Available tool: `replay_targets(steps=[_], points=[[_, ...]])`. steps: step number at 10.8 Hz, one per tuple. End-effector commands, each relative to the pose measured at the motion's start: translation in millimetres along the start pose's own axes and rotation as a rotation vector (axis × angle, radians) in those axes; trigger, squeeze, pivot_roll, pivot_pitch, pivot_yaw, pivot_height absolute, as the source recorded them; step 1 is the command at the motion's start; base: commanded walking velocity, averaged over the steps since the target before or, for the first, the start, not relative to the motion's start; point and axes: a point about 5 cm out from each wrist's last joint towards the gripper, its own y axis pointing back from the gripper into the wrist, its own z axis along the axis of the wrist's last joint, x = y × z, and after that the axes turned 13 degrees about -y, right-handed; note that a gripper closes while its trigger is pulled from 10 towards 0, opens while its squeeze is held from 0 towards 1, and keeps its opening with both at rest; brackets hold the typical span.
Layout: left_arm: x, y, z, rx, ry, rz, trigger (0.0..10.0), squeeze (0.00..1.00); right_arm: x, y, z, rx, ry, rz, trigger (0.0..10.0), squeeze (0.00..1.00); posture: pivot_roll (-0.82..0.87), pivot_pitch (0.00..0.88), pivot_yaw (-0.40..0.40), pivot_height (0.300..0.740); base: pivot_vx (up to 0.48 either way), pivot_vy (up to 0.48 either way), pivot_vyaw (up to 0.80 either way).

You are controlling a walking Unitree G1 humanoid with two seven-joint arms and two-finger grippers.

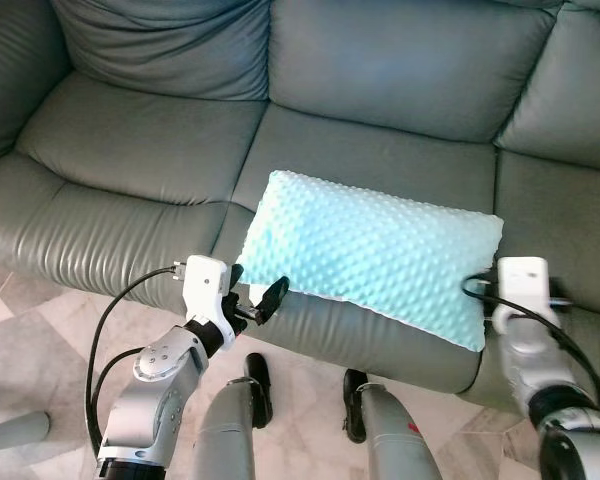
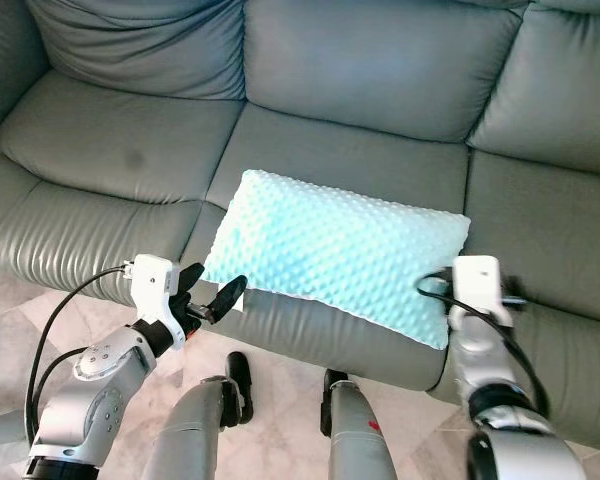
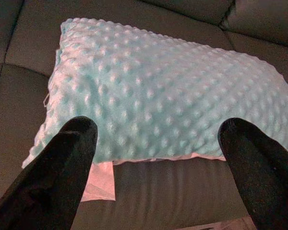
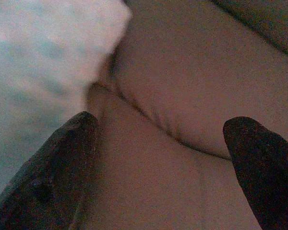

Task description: Move the pillow to the sofa

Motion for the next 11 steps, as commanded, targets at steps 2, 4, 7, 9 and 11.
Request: replay_targets(steps=[2,4,7,9,11], points=[[-3.6,0.8,-8,0.027,0.022,-0.007,10.0,0.00,-5.4,7.8,-16,0.021,0.040,-0.014,10.0,0.00,-0.02,0.406,0.082,0.740,0.000,0.000,0.00],[-6.5,-4.5,-4,0.003,0.030,-0.011,10.0,0.00,-5.9,11.1,-11,-0.035,0.031,-0.026,10.0,0.00,-0.04,0.390,0.071,0.740,0.000,0.000,0.00],[2.6,-15.1,11,-0.088,-0.005,0.083,10.0,0.00,23.9,37.9,14,-0.208,-0.076,0.148,10.0,0.00,-0.09,0.338,0.038,0.740,0.000,0.000,0.00],[8.4,-16.7,25,-0.158,-0.081,0.147,10.0,0.00,42.5,80.0,38,-0.318,-0.162,0.298,10.0,0.00,-0.09,0.295,0.012,0.740,0.000,0.000,0.00],[17.4,-15.3,28,-0.158,-0.136,0.178,10.0,0.00,45.7,104.7,56,-0.386,-0.203,0.381,10.0,0.00,-0.12,0.261,-0.012,0.740,0.000,0.000,0.00]])
